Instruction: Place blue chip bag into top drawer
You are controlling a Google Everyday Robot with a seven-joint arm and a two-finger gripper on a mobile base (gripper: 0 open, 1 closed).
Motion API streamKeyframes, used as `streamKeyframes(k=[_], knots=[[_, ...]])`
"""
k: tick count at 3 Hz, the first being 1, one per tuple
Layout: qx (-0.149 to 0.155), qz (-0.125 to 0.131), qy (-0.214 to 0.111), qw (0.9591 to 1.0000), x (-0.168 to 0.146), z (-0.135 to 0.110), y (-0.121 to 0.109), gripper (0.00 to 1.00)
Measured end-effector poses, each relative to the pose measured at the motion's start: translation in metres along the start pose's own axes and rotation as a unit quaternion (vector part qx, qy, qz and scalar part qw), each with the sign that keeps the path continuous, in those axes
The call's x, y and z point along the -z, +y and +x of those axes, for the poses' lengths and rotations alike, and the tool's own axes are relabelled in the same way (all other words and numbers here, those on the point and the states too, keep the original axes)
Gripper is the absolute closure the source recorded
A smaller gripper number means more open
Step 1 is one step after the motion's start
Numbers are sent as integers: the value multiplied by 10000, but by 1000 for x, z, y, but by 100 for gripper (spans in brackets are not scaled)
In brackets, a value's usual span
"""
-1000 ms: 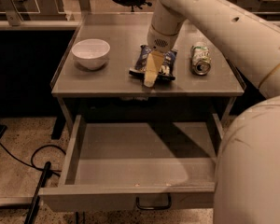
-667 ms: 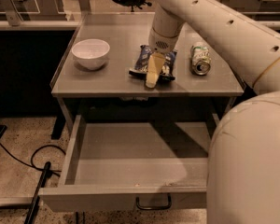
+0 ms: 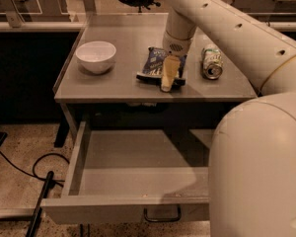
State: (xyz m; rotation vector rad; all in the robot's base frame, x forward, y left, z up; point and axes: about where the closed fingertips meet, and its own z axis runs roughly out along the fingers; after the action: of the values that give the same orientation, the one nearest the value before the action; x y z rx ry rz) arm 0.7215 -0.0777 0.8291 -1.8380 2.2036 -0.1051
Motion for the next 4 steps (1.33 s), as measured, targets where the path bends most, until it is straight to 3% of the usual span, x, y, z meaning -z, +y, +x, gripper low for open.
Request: streamKeyframes(k=[1,4], knots=[[0,3,1,10000,0,0,0,18],[0,2,1,10000,0,0,0,88]])
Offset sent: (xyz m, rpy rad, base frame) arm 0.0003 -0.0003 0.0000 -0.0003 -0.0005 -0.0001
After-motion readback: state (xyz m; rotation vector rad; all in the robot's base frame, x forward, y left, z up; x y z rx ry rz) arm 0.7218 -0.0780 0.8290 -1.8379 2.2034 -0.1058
